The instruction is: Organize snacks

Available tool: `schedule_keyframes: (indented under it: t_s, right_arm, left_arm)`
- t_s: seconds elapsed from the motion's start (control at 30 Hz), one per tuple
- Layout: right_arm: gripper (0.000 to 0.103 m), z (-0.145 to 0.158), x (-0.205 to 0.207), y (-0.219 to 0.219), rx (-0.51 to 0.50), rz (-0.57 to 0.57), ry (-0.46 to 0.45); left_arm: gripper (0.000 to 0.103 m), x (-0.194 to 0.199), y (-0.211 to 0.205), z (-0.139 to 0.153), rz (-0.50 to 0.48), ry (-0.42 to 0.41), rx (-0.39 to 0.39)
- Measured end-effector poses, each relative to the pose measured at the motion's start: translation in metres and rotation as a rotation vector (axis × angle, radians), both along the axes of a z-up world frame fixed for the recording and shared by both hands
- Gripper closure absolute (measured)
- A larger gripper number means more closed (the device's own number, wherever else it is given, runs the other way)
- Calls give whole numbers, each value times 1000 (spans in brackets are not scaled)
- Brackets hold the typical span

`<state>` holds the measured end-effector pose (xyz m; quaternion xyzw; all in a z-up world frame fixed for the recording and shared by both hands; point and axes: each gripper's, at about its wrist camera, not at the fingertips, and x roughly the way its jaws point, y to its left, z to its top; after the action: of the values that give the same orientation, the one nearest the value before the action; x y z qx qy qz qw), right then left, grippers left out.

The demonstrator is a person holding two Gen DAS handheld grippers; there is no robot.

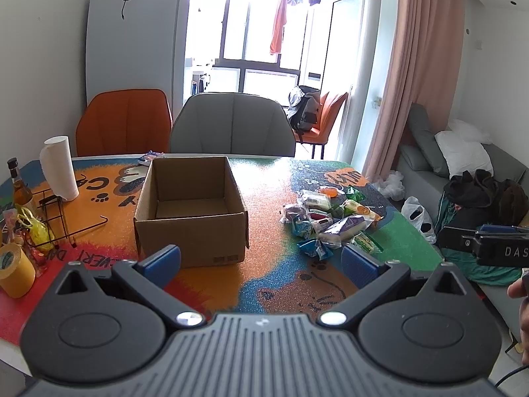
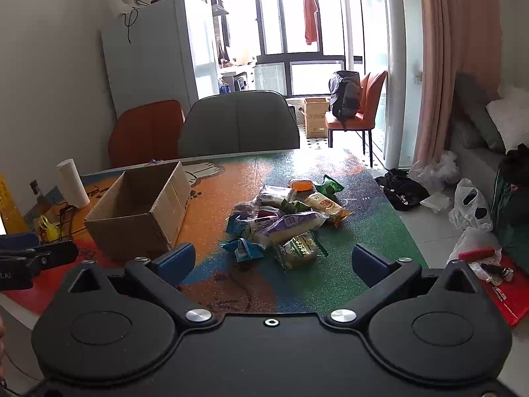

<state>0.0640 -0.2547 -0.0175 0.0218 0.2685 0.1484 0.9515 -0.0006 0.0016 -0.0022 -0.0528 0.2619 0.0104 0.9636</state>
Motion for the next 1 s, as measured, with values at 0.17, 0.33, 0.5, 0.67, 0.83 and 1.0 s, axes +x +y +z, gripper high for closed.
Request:
schedule_keyframes:
  t_s: [0.17,0.33,0.5,0.67,0.83,1.0]
  right_arm:
    - [0,-1,0,1,-11,-6,-2]
    - [0,-3,0,3,-25,-7,-13]
    - [0,-4,1,3,-26,-6,-6]
    - [0,-4,1,4,-33,2,-9]
    - [0,-2,0,5,-41,0,-14]
    - [0,-2,0,3,-35,5,-11]
  left_arm:
    - [0,0,-1,-1,-2,0,3]
    - [0,0,-1,-3,1,1,0]
    - [0,-1,0,-3,1,3,0]
    - [0,0,1,-4,2,6,-3]
    - [0,0,0,-6,-3,9,-1]
    - [0,0,0,-8,-3,10,-1]
